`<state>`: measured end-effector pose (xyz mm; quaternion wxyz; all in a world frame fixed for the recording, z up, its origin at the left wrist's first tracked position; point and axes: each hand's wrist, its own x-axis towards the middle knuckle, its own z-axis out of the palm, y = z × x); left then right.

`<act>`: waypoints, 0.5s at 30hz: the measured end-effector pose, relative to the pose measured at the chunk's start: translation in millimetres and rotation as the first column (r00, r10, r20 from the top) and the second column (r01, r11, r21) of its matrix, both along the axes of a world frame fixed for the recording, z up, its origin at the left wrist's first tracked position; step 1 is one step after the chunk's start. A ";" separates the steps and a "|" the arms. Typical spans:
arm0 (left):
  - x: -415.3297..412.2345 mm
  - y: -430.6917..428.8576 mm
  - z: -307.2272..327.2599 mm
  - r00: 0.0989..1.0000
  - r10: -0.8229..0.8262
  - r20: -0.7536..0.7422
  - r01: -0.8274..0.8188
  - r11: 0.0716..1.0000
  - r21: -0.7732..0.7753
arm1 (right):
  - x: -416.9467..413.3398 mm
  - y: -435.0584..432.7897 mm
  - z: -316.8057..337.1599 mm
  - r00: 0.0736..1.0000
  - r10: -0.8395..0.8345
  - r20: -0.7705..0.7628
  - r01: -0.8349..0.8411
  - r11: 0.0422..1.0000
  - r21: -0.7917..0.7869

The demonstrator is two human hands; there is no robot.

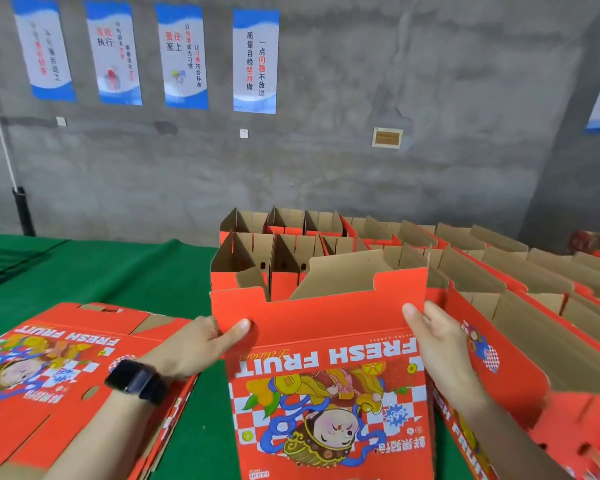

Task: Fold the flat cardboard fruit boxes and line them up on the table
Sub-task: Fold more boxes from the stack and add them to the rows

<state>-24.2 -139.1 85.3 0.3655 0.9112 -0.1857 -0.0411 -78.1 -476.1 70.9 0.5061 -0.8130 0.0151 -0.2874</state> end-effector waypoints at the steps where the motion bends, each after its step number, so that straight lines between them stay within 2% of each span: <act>1: -2.6 -1.9 0.2 0.998 -0.051 -0.034 0.051 0.999 -0.015 | -3.1 -0.4 -1.5 1.000 -0.001 -0.002 0.001 1.000 0.019; 3: -10.1 -8.1 4.4 0.977 -0.155 -0.150 0.157 0.988 -0.001 | -8.2 -2.3 -5.1 1.000 0.022 -0.010 -0.021 0.996 0.082; 5: -11.5 -12.0 0.8 0.959 -0.194 -0.205 0.206 0.978 0.040 | -10.3 -5.0 -9.0 0.998 0.065 -0.024 -0.062 0.990 0.129; 7: -11.1 -16.7 -4.7 0.973 -0.134 -0.187 0.135 0.991 -0.008 | -13.2 -6.4 -11.6 0.996 0.083 -0.021 -0.080 0.987 0.139; 11: -22.9 -26.8 -3.1 0.991 0.111 -0.078 -0.126 0.964 -0.233 | -20.6 -5.7 -18.8 0.998 -0.058 0.002 0.058 0.995 0.082; 15: -37.2 -29.2 -12.1 0.973 0.123 -0.196 -0.213 0.803 -0.557 | -32.6 4.7 -24.8 0.980 -0.187 0.060 0.188 0.982 -0.011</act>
